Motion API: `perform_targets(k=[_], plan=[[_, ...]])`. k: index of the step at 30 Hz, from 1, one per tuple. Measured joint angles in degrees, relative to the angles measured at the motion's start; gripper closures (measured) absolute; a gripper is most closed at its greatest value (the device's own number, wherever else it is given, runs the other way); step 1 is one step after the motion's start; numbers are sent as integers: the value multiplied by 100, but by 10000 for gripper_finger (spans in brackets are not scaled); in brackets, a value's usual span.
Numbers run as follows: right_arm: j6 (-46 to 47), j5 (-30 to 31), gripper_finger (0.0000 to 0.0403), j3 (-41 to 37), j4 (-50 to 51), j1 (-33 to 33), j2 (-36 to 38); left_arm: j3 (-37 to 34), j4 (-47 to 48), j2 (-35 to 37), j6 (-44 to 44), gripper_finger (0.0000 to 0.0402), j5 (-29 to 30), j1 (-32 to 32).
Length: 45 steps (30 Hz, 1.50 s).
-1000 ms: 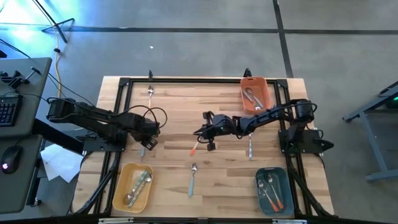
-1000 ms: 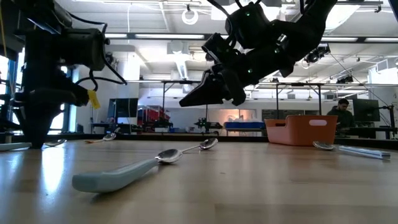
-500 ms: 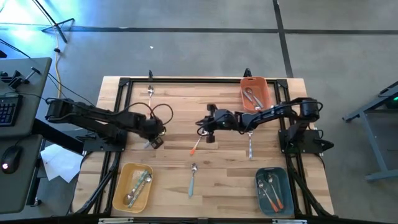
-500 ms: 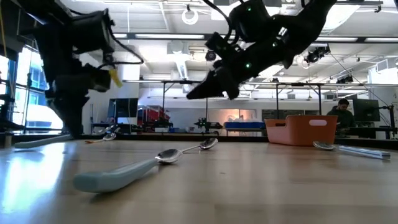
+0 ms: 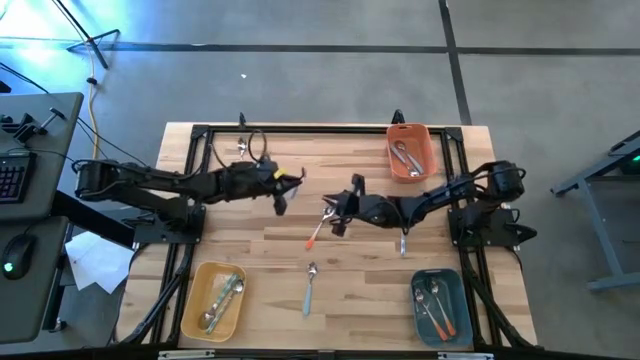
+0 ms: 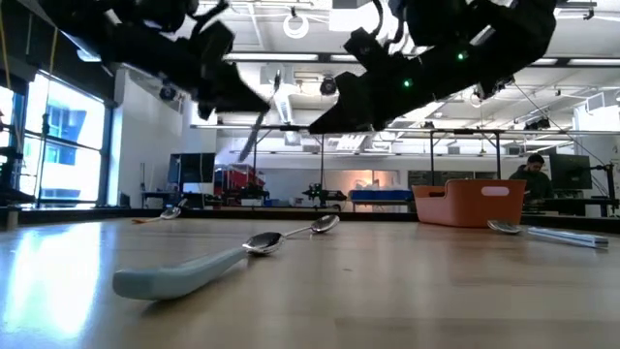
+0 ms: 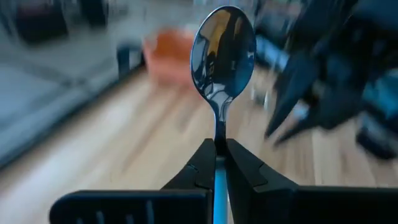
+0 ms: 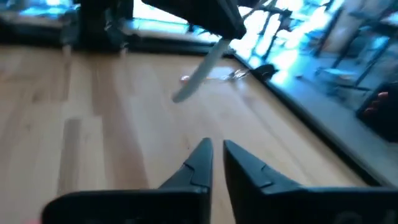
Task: Sort silverware by color (type)
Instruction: Put the top left blue spoon into the orange bin
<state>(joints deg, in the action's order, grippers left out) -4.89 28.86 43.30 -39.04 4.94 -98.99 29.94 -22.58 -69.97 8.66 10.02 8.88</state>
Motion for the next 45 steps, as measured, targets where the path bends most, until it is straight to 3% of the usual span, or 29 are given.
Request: perform_targets(k=[6, 10, 17, 23, 33, 38, 45], plan=[[-434, 735, 295, 188, -616, 127, -1, 0, -2219, -609, -387, 398, -202, 12], [-1039, 1017, 243, 440, -910, 85, -1, 0, -2984, -998, -382, 398, -230, 8], [-1297, 981, 215, 925, -882, -148, -1, 2, -4172, -1386, -382, 398, -234, 5], [-1244, 726, 248, 1160, -522, -295, -3, 7, -4528, -1591, -314, 397, -240, 5], [-900, 726, 387, 1230, -132, -379, -3, 8, -4613, -1655, -224, 393, -346, -42], [-772, 924, 382, 1230, 137, -312, 128, 15, -4538, -1655, -330, 355, -374, -34], [-567, 1484, 391, 1225, 1145, -327, 931, -14, -4010, -1653, -542, 273, -357, -27]])
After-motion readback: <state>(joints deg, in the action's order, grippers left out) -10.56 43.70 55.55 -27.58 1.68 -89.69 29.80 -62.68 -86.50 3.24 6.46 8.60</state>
